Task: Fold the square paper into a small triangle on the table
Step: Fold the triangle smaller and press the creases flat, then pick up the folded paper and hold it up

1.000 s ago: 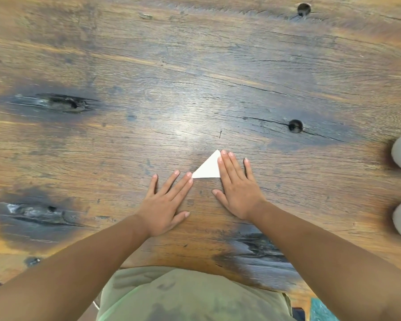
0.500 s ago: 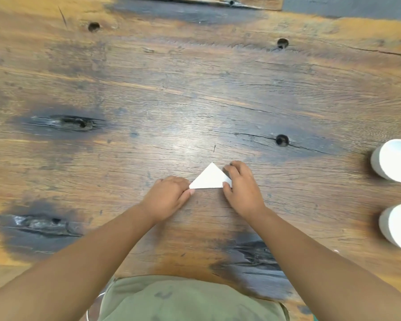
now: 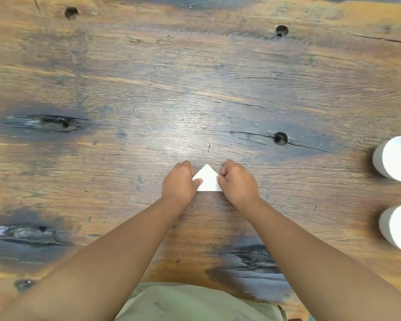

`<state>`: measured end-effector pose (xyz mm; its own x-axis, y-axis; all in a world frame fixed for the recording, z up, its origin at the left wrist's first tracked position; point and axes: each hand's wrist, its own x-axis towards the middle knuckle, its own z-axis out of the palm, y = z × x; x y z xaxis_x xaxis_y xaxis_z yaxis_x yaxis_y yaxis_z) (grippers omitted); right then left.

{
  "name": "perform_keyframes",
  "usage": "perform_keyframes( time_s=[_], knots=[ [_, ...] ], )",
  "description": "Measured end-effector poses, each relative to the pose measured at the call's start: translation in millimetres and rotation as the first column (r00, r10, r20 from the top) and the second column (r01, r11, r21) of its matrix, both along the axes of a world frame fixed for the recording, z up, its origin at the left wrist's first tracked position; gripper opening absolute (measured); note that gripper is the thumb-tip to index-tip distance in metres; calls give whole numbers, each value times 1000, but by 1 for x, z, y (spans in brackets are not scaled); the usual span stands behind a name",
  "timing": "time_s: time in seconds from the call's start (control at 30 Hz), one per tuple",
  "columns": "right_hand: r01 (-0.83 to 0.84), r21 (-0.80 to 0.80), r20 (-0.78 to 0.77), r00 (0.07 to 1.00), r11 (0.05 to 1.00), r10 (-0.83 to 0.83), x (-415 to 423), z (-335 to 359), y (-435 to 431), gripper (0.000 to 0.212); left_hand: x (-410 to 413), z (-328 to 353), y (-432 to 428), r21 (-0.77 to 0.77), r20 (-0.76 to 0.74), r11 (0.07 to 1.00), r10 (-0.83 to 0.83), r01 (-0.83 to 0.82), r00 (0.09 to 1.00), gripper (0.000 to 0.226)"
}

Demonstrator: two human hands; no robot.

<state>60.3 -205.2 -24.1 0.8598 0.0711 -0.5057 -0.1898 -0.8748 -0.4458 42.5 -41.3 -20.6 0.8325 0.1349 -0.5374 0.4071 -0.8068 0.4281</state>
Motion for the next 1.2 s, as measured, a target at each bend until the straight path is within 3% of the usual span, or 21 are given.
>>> perform_keyframes(
  time_s=[0.27, 0.47, 0.6, 0.67, 0.93, 1.2],
  knots=[
    [-2, 40, 18, 1000, 999, 2, 1, -5, -4, 9, -9, -4, 1, -74, 44, 997, 33, -29, 998, 18],
    [-29, 294, -28, 999, 955, 39, 5, 0, -1, 43, -13, 1, 5, -251, 64, 967, 48, -31, 997, 19],
    [-138, 344, -89, 980, 929, 178, 12, 11, -2, 21, -11, 11, 17, -439, -60, 893, 82, -100, 995, 23],
    [-95, 413, -150, 974, 906, 170, 11, 18, -5, 7, -11, 18, 23, -536, -114, 830, 106, -151, 988, 23],
    [75, 569, -252, 964, 819, 87, -5, 67, -12, 18, -15, 61, 48, -708, -199, 685, 44, -175, 979, 15],
    [85, 629, -145, 989, 773, 10, -6, 147, -5, 12, -9, 137, 61, -770, -71, 636, 6, -58, 997, 19]
  ],
)
